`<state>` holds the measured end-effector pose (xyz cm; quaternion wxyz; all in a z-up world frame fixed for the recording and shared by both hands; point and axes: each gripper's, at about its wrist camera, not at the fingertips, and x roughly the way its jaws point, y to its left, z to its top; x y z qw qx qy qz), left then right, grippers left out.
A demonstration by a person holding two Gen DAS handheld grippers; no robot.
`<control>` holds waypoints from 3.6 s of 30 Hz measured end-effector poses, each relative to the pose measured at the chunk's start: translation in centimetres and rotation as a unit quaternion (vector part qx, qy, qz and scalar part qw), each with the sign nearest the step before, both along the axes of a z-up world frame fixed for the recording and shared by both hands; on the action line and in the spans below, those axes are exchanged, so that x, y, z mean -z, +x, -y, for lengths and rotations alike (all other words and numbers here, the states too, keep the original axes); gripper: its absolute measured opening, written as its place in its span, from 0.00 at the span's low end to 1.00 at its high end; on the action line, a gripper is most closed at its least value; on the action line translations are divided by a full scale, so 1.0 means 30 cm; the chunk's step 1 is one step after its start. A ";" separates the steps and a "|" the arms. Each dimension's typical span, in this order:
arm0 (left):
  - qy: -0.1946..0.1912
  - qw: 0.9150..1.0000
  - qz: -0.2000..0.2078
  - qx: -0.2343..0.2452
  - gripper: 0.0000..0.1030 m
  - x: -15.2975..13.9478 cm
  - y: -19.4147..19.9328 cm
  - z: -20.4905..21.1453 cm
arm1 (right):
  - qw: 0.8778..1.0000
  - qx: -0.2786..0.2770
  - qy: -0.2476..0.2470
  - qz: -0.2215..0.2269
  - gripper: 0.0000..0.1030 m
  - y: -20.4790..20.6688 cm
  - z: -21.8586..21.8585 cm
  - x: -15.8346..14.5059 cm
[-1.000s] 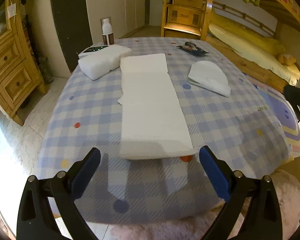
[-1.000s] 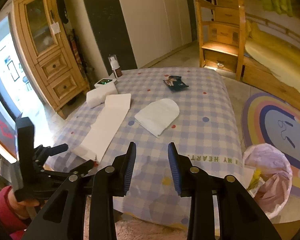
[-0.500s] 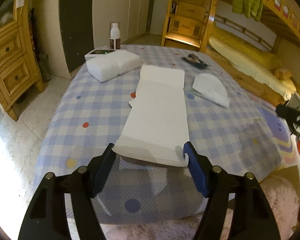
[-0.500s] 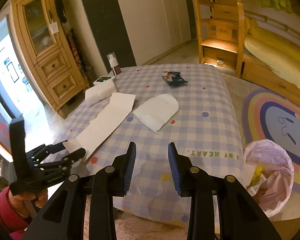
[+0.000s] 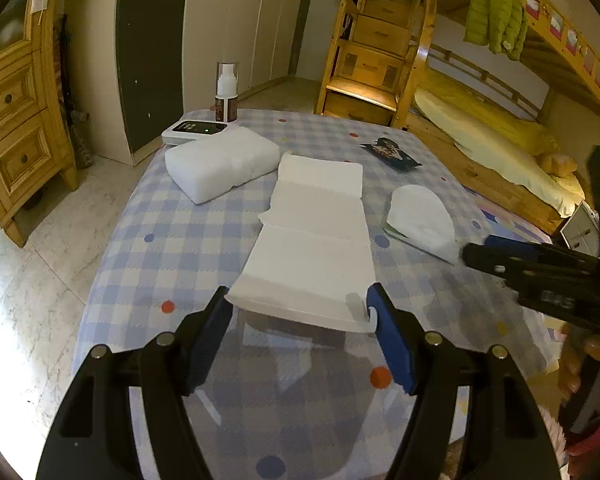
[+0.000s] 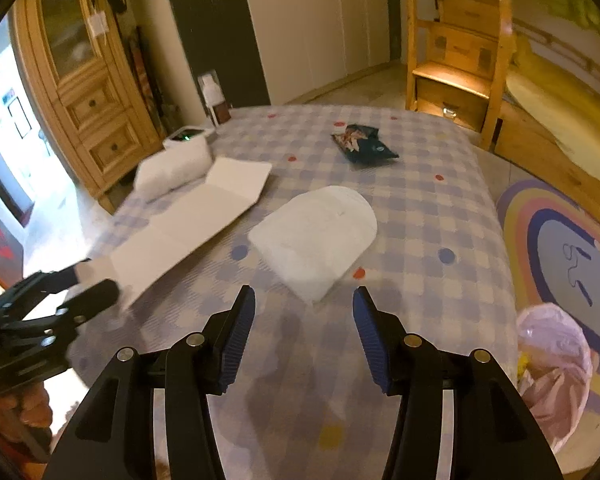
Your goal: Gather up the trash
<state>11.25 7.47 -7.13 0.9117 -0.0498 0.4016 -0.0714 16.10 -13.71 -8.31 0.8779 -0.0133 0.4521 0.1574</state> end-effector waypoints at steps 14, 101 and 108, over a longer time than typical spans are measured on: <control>0.009 1.000 0.002 0.018 0.66 -0.012 0.004 0.014 | 1.000 -0.003 -0.010 0.026 0.01 -0.010 0.002 0.000; 0.019 0.977 0.082 0.194 0.82 -0.233 -0.101 0.629 | 0.967 0.224 0.055 0.105 0.57 -0.465 0.607 -0.298; 0.030 0.989 0.088 0.115 0.87 -0.240 -0.060 0.373 | 0.982 0.150 0.037 0.104 0.67 -0.355 0.388 -0.313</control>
